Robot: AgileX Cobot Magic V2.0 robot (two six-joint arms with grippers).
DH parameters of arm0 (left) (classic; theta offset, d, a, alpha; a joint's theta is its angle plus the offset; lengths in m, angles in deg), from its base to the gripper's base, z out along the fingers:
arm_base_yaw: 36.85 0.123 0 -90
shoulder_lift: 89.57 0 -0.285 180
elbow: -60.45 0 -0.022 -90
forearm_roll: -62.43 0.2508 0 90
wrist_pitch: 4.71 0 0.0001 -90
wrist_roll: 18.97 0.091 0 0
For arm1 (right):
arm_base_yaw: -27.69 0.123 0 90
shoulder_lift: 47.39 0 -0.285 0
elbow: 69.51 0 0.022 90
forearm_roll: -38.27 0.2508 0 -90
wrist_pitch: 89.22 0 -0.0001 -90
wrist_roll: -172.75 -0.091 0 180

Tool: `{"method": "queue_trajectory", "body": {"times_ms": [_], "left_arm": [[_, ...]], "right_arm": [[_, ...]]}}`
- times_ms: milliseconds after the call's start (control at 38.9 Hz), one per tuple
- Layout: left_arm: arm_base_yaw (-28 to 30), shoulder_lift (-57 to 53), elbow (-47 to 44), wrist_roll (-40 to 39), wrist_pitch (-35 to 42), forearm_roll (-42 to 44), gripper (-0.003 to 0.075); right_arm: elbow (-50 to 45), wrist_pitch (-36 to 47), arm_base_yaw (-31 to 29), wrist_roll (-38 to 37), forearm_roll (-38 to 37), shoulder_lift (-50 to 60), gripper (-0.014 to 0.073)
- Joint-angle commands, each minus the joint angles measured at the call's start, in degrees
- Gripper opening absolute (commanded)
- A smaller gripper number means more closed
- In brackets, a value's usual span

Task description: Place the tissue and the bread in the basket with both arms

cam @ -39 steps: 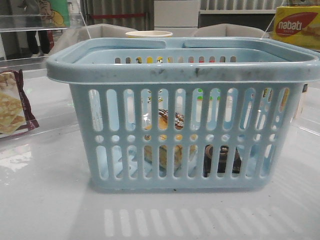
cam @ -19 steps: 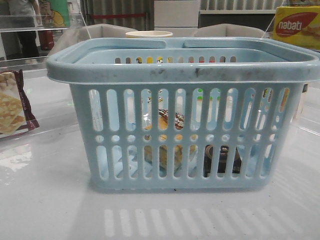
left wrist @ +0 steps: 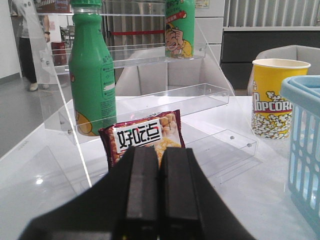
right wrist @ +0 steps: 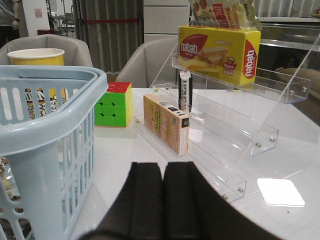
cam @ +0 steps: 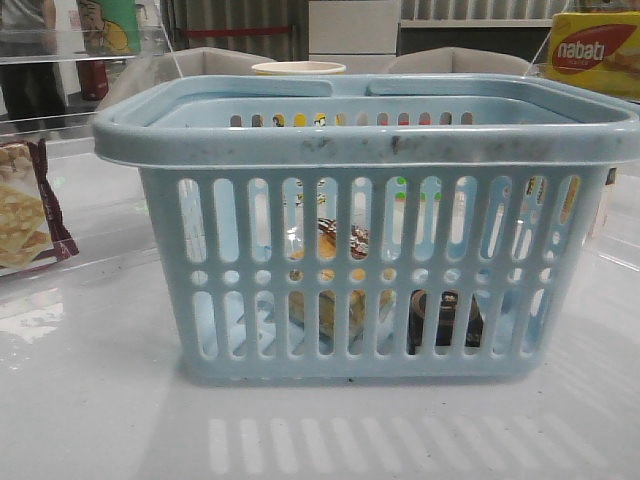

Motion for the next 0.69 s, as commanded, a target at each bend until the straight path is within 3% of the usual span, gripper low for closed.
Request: {"method": "queue_trajectory", "body": {"times_ms": [0,668], "left_arm": [[0.1,-0.9,0.1,-0.5,4.9,-0.4,0.0091],[0.1,-0.9,0.1,-0.5,4.9,-0.4,0.0091]], "right_arm": [[0.0,5.1,-0.2,-0.1,-0.8,0.9,0.0057],[0.0,4.4,-0.2,-0.1,-0.8,0.9,0.0057]]}}
